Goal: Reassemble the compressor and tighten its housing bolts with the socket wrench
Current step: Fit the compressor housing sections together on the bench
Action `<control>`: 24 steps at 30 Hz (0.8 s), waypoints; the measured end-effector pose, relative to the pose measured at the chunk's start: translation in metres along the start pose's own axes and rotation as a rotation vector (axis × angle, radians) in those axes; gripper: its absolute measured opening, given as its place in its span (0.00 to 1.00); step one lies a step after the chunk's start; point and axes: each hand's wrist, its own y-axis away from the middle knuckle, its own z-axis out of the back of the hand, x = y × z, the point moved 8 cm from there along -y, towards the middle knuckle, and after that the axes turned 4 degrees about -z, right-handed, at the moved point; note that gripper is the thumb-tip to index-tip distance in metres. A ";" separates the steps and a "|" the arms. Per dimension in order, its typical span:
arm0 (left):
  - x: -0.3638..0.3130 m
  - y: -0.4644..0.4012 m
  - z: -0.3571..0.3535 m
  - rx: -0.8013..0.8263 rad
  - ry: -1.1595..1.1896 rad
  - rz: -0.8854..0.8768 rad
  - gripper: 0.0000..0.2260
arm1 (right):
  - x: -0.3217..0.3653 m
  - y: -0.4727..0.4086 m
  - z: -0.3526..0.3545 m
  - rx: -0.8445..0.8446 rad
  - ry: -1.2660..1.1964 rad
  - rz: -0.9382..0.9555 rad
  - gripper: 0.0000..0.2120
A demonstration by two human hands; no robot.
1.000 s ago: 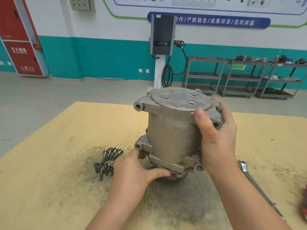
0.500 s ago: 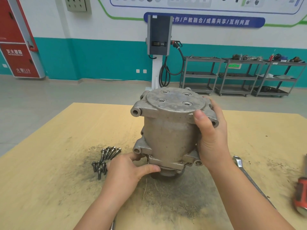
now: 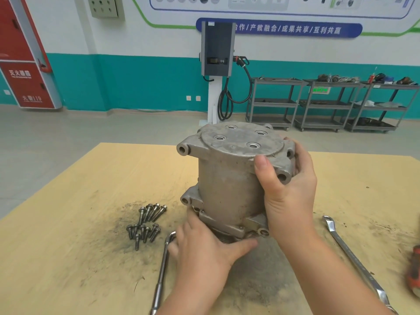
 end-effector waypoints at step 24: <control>-0.001 -0.014 0.008 0.050 0.145 -0.118 0.57 | 0.022 -0.004 -0.007 -0.019 0.031 0.110 0.25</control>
